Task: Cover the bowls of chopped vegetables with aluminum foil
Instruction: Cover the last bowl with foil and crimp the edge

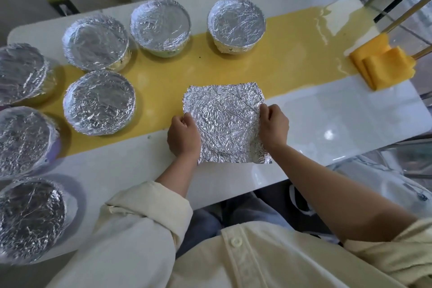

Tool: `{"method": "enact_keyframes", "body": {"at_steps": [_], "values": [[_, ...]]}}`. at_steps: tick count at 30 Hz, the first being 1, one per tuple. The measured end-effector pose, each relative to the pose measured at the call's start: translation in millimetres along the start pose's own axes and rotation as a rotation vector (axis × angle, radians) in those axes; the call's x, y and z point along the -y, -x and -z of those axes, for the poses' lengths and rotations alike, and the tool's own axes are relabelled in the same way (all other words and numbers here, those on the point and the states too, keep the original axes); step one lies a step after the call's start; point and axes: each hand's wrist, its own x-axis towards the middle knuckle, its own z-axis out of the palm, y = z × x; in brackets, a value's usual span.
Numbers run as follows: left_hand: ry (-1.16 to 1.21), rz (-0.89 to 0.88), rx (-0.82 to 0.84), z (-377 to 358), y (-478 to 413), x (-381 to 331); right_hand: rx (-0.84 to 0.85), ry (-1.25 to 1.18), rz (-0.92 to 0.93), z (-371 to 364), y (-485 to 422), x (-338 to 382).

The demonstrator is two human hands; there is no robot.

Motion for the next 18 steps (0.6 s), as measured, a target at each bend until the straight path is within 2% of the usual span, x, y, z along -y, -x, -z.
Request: {"method": "enact_keyframes", "body": {"at_steps": [5, 10, 13, 18], "values": [[0.113, -0.035, 0.03, -3, -2, 9, 0.11, -0.126, -0.006, -4, -6, -9], [0.384, 0.083, 0.167, -8, -8, 19, 0.267, -0.342, -0.144, -2, -8, -8], [0.434, 0.112, 0.198, -10, -5, 19, 0.344, -0.413, -0.217, -2, -11, -13], [0.458, 0.167, 0.228, -8, -1, 14, 0.356, -0.472, -0.268, -6, -14, -19]]}}
